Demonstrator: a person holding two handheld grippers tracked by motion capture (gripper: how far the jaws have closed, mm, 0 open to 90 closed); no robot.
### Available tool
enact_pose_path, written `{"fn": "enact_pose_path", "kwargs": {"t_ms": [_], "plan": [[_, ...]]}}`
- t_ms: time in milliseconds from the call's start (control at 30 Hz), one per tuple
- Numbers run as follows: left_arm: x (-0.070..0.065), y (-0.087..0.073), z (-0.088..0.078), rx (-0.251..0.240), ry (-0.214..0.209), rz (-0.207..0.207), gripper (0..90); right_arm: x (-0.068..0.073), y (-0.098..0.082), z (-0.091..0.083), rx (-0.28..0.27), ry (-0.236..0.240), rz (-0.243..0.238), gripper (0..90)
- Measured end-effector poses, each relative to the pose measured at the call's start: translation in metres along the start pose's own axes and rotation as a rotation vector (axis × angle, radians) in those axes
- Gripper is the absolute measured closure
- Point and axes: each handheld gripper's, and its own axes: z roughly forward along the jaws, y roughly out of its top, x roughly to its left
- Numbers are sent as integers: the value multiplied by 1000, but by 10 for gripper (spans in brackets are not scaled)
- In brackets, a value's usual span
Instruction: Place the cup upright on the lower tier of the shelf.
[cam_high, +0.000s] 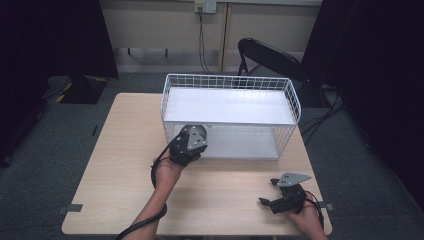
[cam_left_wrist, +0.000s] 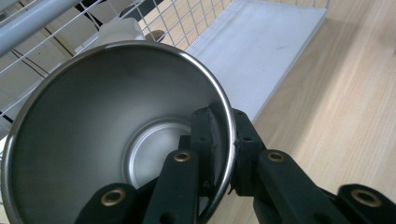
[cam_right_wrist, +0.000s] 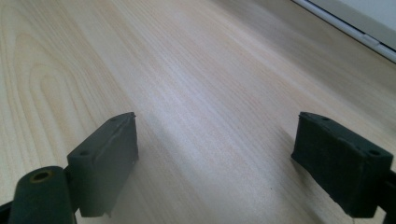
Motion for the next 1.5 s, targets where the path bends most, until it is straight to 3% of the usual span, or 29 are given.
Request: {"fn": "enact_pose_path", "kwargs": {"t_ms": [800, 1500], "plan": [[-3, 1, 16, 10, 32, 4, 829, 0, 0, 0, 0, -1, 1, 130], [-1, -8, 27, 26, 62, -28, 829, 0, -1, -1, -1, -2, 2, 130]]}}
